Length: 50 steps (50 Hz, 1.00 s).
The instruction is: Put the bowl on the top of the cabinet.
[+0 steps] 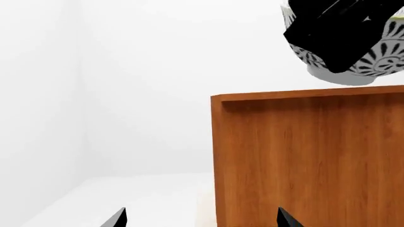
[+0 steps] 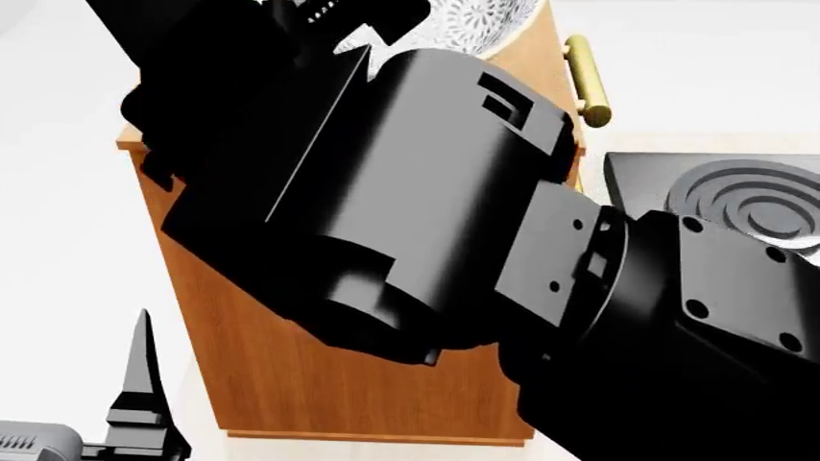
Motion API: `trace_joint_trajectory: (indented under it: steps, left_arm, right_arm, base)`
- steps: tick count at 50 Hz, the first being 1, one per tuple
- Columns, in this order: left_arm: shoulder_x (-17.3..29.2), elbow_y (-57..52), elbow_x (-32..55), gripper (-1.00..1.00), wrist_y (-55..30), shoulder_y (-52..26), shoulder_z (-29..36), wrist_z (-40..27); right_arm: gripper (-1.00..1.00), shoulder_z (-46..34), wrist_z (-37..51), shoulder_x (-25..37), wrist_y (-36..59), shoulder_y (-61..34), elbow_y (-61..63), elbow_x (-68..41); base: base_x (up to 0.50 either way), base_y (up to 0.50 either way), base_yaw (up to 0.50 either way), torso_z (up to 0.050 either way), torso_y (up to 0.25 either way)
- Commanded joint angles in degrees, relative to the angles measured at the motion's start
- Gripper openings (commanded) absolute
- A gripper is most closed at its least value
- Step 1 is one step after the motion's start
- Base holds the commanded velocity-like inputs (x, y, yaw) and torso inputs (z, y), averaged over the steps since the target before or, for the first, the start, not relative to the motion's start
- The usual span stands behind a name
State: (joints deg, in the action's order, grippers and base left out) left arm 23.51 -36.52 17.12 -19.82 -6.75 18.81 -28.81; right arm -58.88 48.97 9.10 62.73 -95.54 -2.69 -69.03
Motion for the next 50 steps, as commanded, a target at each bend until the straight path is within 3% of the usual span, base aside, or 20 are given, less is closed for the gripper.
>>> trace_joint_trajectory:
  steps: [1, 17, 36, 50]
  left_arm:
    - [0.10, 0.05, 0.17, 1.00, -0.01, -0.03, 0.05, -0.15]
    - [0.31, -0.83, 0.09, 1.00, -0.50, -0.15, 0.48, -0.53]
    - [0.28, -1.36, -0.04, 1.00, -0.95, -0.51, 1.29, -0.84]
    - [0.48, -1.41, 0.25, 1.00, -1.18, -1.03, 1.11, -0.99]
  right_arm:
    - [1.00, 3.05, 2.07, 0.09, 1.57, -3.00, 0.61, -2.33]
    - [1.00, 6.67, 5.07, 3.25, 3.93, -5.94, 4.01, -6.72]
    - [1.00, 17.23, 21.08, 9.62, 10.99, -16.69, 13.87, -29.88]
    - [1.00, 21.62, 34.83, 26.07, 7.29, -12.53, 29.48, -47.02]
  base:
    - [0.00, 0.00, 0.00, 0.000, 0.000]
    - [0.00, 0.00, 0.00, 0.000, 0.000]
    - [0.00, 0.00, 0.00, 0.000, 0.000]
    - [0.00, 0.00, 0.00, 0.000, 0.000]
